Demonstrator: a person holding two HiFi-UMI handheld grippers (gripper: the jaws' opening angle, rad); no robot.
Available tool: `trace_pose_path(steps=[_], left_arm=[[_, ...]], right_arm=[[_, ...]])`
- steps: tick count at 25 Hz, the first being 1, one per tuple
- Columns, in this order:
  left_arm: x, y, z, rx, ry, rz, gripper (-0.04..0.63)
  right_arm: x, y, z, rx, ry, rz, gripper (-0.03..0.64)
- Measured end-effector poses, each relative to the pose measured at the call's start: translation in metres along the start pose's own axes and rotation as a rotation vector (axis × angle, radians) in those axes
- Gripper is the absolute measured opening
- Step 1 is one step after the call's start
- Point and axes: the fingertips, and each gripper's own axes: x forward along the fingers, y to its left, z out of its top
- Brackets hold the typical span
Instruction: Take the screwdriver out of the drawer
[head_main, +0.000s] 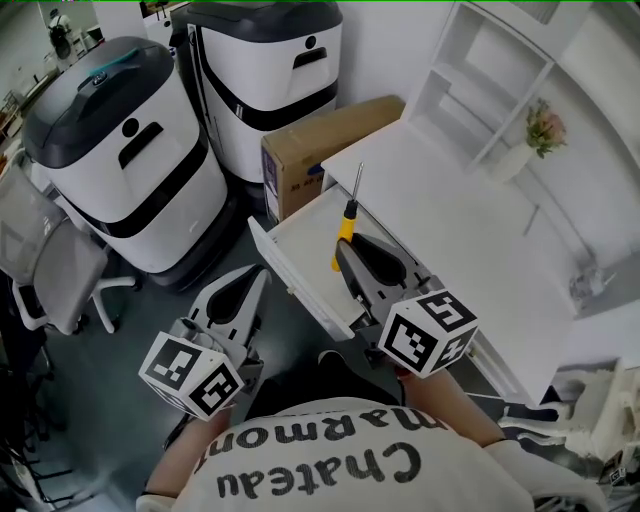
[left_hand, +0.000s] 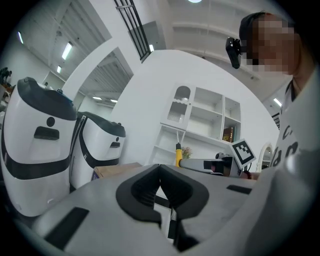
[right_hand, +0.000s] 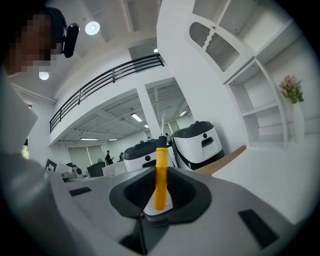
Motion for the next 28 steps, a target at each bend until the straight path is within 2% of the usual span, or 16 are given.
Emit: trace_pose_path(steps=[20,28], left_arm=[[-0.019,-0.032,-0.029,-0.038,0.044,-0.119,0.023],[-0.038,-0.028,-0.033,-0.045,0.049,-0.109,0.023]], right_arm=[[-0.044,0.024,-0.046,0.020,0.069,-0.081,0.081],[-0.043,0.038,-0.057,0.018,0.077,-0.076,0.081]])
